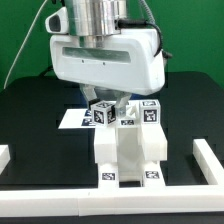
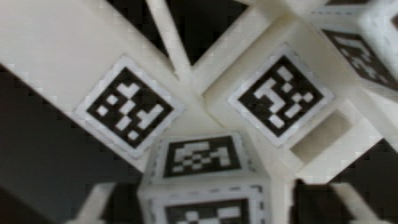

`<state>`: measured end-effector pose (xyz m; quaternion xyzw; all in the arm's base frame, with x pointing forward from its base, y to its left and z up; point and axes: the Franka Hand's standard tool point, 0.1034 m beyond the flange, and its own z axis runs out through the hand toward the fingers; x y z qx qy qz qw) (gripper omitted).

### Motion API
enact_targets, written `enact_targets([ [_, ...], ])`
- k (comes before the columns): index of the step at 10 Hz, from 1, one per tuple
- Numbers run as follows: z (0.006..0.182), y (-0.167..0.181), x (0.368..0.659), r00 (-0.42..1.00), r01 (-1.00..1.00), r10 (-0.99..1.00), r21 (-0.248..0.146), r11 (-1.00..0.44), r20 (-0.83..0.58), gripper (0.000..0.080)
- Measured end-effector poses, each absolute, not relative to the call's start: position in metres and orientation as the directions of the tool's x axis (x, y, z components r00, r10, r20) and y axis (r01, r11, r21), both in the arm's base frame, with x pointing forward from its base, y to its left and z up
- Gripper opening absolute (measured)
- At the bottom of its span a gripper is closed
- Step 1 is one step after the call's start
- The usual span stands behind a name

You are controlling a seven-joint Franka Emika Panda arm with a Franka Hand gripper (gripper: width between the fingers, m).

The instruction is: Assemble chair

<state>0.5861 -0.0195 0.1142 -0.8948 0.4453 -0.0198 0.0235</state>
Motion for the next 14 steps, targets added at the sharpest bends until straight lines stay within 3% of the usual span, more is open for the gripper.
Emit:
enact_targets([
  [2,0.1142,-0.0193,0.586,0.495,-0.867,-0.869,-0.06,-0.494,0.006,0.0284],
  [7,0.1153,-0.0216,0.5878,-0.058,-0.997,-0.998,-0.058,0.059,-0.027,0.0284],
  [10,0.1151,-0.021,0.5868,-0.242,-0.968,-0.97,-0.055,0.244,-0.038,0.0284],
  [13,0.114,-0.0203,0.5861,-0.238,-0.969,-0.971,-0.054,0.239,-0.036,0.0298],
  [14,0.1138,-0.0202,0.586,-0.238,-0.969,-0.971,-0.054,0.239,-0.036,0.047],
])
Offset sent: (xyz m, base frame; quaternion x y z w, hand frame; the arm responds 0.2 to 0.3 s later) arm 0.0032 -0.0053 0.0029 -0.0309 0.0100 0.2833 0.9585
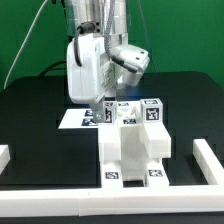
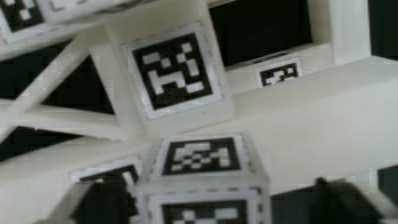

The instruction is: Assemble chair

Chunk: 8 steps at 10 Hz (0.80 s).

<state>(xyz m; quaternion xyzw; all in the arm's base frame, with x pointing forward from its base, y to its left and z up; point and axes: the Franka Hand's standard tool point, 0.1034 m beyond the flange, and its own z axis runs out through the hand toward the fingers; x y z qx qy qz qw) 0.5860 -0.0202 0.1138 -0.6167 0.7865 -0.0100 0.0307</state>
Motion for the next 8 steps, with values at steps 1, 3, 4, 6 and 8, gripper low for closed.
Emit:
enact_targets([
  [1,0.114,-0.02,0.586,-0.237,-0.97,-0.971,-0.053,0.239,-0.036,0.0607],
  [3,0.114,-0.02,0.586,-0.237,-0.97,-0.971,-0.053,0.239,-0.036,0.0636],
  [4,0.116,-0.019,0.587,-0.234,-0.97,-0.971,-0.054,0.236,-0.041,0.0647],
  [6,0.136,-0.013,0.591,-0.213,-0.973,-0.974,-0.07,0.218,-0.072,0.0649],
  [8,0.169,-0.01,0.595,-0.189,-0.975,-0.974,-0.09,0.201,-0.122,0.0649],
])
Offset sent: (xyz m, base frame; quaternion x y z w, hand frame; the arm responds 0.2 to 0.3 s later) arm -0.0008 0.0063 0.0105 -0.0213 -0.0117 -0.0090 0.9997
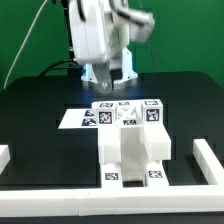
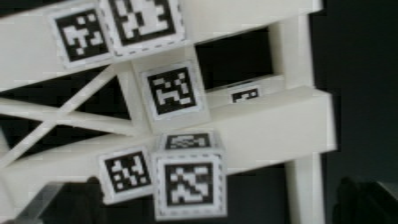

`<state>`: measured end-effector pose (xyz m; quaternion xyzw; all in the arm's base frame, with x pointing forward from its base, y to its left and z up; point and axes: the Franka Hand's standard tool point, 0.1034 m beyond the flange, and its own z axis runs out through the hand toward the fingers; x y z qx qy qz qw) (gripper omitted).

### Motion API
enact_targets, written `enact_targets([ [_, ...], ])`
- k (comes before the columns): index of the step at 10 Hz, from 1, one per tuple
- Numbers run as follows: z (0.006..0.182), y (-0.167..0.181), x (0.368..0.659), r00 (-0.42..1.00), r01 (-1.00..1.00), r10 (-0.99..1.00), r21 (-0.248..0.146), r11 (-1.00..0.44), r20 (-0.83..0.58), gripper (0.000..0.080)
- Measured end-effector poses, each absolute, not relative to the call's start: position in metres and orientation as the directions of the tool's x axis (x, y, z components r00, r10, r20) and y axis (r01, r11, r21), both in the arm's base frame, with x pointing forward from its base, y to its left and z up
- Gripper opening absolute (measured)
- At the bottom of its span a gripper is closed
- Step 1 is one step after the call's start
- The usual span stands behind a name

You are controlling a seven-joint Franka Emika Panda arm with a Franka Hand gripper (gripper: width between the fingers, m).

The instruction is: Assemble chair

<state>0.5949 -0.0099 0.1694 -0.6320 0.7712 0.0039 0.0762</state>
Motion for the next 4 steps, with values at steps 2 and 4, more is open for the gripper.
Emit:
enact_targets([
  [2,0.1725,-0.014,0.5946,-0.195,-0.974,-0.972,-0.088,0.207,-0.127,0.0649],
  [4,0.1716,-0.0133,0.5944,-0.194,-0.975,-0.973,-0.087,0.206,-0.126,0.0649],
])
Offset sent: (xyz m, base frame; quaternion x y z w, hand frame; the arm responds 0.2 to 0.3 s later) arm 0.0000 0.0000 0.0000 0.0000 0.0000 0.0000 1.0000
